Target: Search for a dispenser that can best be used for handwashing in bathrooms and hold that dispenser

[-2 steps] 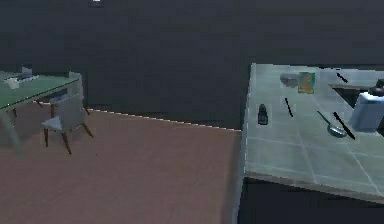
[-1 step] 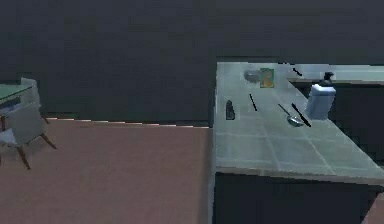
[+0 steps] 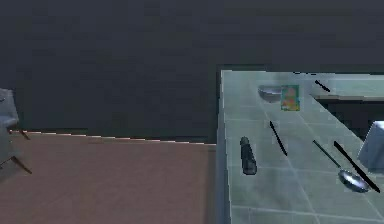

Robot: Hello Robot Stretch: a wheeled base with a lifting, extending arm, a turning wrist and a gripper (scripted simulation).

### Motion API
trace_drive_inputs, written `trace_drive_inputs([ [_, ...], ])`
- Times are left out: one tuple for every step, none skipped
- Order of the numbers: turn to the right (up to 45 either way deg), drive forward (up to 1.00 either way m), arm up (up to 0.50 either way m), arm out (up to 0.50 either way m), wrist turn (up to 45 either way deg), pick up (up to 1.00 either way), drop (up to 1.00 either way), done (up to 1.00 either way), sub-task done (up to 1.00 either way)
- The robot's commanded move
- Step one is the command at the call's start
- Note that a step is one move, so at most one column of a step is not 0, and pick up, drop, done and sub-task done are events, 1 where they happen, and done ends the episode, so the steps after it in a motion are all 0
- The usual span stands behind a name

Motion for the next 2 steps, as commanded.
trace_drive_inputs([
  [-39.0,0.00,0.00,0.00,0.0,0.00,0.00,0.00,0.00],
  [45.0,0.00,0.00,0.00,0.0,0.00,0.00,0.00,0.00],
])
